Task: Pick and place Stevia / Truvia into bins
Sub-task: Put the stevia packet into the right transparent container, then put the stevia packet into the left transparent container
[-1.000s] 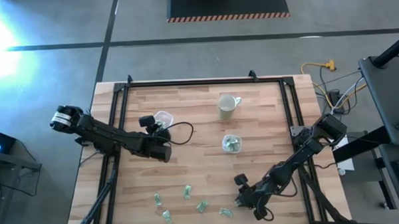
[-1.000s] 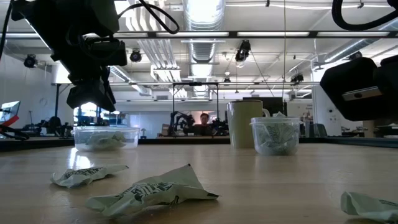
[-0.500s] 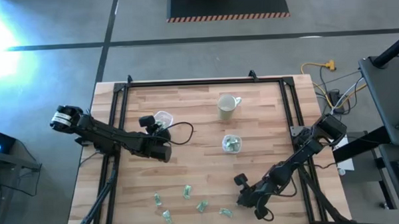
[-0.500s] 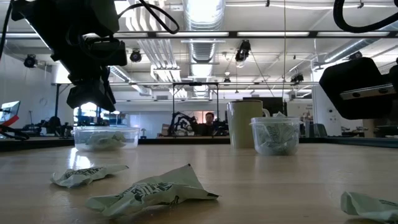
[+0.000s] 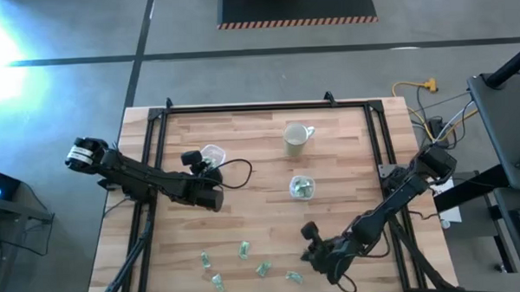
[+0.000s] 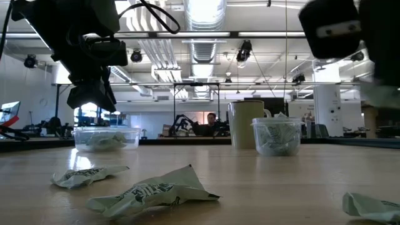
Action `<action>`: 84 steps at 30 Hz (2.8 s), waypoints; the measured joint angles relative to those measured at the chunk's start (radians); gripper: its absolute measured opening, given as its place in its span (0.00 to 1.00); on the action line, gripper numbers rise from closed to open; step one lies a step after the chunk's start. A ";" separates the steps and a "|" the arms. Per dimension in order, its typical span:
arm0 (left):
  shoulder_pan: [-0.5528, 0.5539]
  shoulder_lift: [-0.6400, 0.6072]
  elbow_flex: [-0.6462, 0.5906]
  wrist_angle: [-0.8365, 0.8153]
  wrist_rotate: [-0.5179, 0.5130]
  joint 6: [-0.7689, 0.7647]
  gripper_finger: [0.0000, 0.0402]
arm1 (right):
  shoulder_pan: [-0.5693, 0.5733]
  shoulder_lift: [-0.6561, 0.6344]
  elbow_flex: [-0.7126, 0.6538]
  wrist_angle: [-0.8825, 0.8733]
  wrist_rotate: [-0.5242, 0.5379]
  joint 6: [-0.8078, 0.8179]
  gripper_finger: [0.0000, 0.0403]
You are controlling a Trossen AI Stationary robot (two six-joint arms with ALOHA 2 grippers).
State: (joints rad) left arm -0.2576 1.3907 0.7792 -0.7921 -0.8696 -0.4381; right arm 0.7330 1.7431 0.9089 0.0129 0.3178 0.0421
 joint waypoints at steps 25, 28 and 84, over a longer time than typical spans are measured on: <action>0.000 0.001 0.000 0.004 0.000 0.000 0.29 | -0.383 -0.170 0.032 -0.473 0.279 0.245 0.02; 0.000 0.001 0.000 0.003 0.000 0.000 0.29 | -0.402 -0.172 0.013 -0.474 0.247 0.267 0.02; -0.060 0.000 0.040 0.133 0.346 0.027 0.29 | -0.207 -0.322 -0.023 -0.362 0.200 0.154 0.22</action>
State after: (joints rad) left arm -0.3176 1.3907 0.8196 -0.6595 -0.5236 -0.4108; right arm 0.5265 1.4213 0.8863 -0.3492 0.5180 0.1958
